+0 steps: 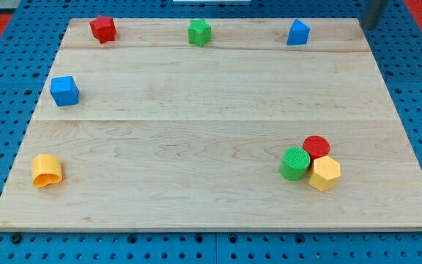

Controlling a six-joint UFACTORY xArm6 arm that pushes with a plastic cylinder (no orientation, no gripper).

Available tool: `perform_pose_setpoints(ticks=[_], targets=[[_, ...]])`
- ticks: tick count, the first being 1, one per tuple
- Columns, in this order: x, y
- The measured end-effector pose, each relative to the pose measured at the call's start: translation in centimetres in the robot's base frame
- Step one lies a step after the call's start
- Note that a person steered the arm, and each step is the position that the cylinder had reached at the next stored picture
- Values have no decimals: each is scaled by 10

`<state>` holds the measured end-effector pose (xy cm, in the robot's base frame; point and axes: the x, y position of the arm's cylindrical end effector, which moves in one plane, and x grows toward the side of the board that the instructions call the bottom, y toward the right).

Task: Move the blue triangle to the top of the red circle

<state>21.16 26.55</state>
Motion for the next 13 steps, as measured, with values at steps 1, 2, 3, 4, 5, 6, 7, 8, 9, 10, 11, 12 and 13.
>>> perform_pose_setpoints(ticks=[1,2,3,4,5,6,7,8,9,10,11,12,13], targets=[[1,-88],[31,-118],[33,-123],[33,-120],[39,-135],[38,-158],[18,-193],[66,-186],[113,-157],[86,-138],[79,-129],[92,-87],[124,-88]])
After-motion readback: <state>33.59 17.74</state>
